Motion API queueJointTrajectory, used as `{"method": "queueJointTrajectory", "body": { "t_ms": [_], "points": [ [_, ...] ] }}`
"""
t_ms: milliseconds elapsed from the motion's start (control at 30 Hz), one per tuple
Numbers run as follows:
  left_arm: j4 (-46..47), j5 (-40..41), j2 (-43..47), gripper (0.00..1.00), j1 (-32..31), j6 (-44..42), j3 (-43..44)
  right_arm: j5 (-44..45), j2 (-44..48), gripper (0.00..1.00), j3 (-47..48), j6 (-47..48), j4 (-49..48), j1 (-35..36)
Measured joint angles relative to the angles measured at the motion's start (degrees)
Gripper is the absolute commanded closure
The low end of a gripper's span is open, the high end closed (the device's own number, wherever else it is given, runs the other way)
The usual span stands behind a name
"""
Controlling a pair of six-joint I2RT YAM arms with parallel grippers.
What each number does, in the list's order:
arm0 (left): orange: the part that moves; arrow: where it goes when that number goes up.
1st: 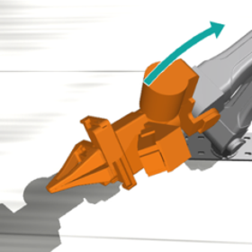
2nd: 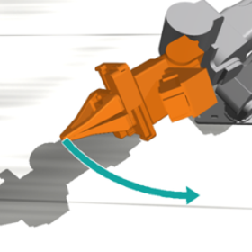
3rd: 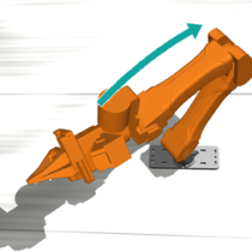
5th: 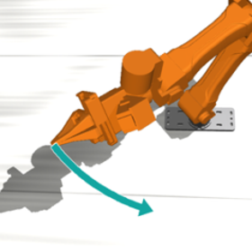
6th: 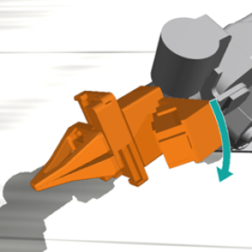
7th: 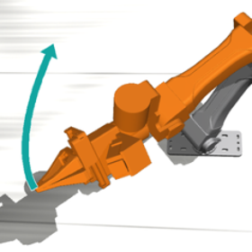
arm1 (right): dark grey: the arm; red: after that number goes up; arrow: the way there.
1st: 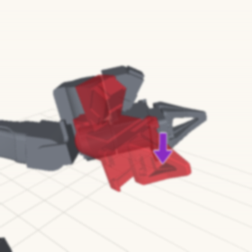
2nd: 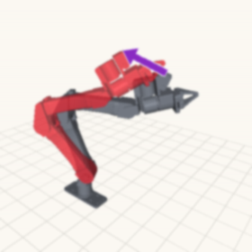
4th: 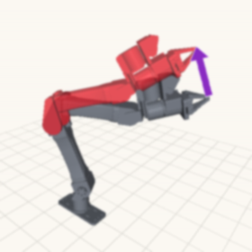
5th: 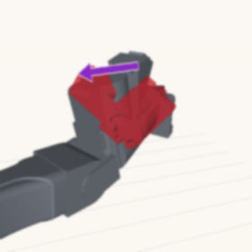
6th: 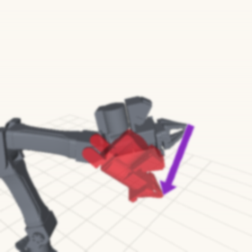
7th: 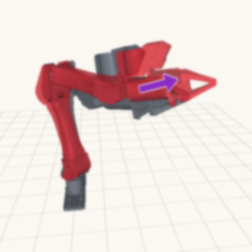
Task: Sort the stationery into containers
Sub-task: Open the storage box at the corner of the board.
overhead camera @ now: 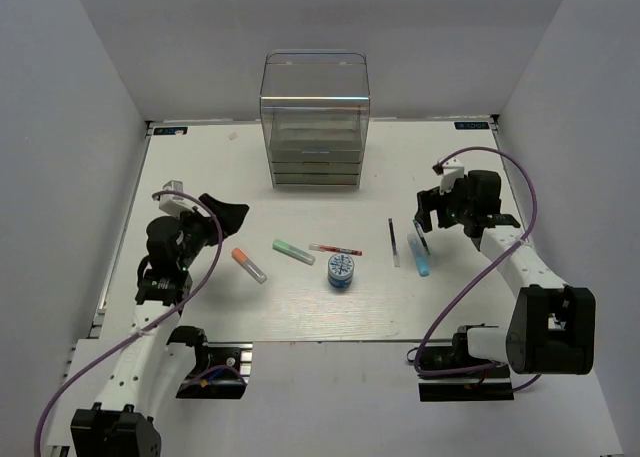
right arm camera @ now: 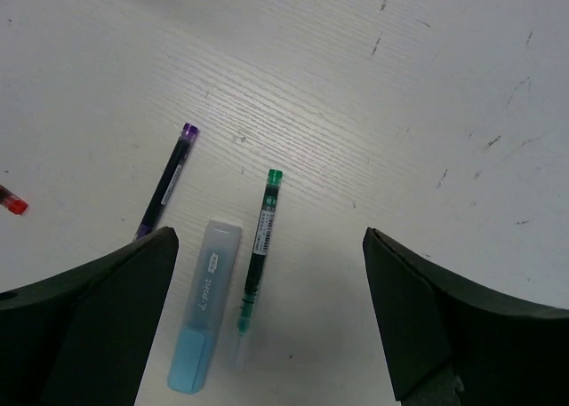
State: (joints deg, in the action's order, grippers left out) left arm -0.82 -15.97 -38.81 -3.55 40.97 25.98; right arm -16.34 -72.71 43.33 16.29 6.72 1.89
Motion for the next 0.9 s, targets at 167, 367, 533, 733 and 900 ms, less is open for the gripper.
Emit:
{"method": "queueJointTrajectory", "body": {
  "t_ms": [167, 367, 533, 733, 900],
  "points": [
    [5.3, -2.8, -6.7, 0.01, -0.3, 1.6, -0.5, -1.5, 0.1, 0.1, -0.1, 2.1, -0.9, 0.0],
    [13.6, -4.9, -13.2, 0.17, -0.6, 4.8, -1.5, -8.3, 0.1, 0.37, -0.1, 6.6, -0.7, 0.1],
    [21.4, -4.9, -21.6, 0.59, -2.8, 7.1, -0.9, -13.1, -1.5, 0.81, 0.9, 8.6, -0.2, 0.1],
    [29.9, -2.9, -37.3, 0.42, -7.6, 9.1, 5.7, -17.0, -2.0, 0.38, 1.2, 9.0, -0.6, 0.5],
    [36.4, 0.2, -47.9, 0.31, -11.2, 11.8, 11.6, -19.1, -2.0, 0.36, 1.2, 8.8, -1.8, 0.9]
  ]
}}
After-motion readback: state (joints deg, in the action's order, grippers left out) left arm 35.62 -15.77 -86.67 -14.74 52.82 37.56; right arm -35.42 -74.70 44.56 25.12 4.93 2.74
